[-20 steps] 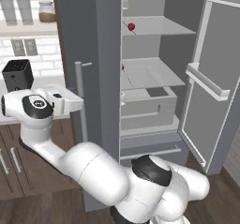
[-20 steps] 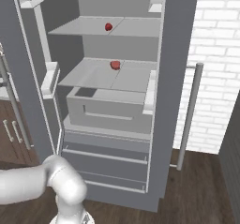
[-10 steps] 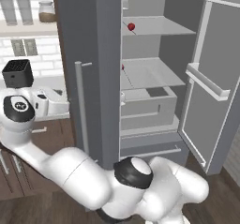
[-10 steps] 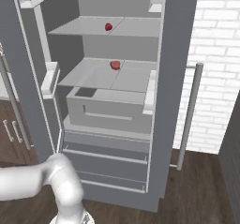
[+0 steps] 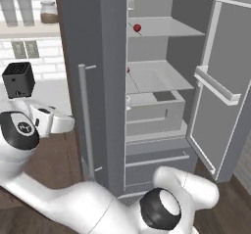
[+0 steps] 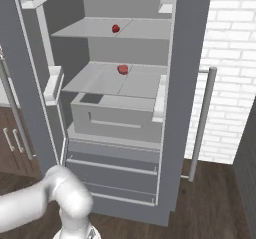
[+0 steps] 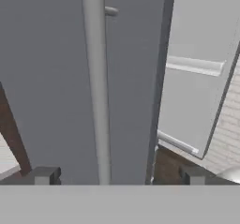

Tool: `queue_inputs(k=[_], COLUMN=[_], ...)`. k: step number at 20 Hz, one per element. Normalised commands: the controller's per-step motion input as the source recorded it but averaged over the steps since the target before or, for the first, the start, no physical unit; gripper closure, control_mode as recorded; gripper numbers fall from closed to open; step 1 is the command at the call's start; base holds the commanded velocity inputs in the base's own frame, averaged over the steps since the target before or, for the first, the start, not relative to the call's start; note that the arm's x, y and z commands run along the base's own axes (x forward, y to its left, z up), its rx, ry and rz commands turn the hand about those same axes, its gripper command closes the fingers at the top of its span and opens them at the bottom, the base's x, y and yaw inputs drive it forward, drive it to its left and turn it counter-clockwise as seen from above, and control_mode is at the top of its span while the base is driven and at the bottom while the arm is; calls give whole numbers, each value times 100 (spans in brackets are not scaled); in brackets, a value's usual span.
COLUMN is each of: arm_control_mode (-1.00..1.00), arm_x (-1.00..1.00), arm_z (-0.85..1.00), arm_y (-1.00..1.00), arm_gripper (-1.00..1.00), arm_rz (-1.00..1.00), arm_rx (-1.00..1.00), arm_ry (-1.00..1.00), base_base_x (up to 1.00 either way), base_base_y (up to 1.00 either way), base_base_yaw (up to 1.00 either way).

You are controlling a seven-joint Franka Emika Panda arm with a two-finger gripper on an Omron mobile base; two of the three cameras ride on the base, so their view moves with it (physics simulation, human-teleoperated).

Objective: Take the strawberry from the fridge and place it on top of the pancake, located on the dining counter.

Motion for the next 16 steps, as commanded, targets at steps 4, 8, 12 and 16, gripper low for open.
queue_inputs(k=[4, 8, 12, 16], arm_control_mode=[-100, -100, -100, -100], arm_x=[-77, -27, -16, -18], arm_z=[2, 27, 35, 36], arm_y=[-87, -100, -100, -100], arm_gripper=[-100, -100, -100, -100], arm_rz=[39, 26, 25, 21], arm_rx=[51, 59, 62, 63], arm_ry=[0, 0, 0, 0], base_base_x=[0, 0, 0, 0], base_base_y=[0, 0, 0, 0], base_base_yaw=[0, 0, 0, 0])
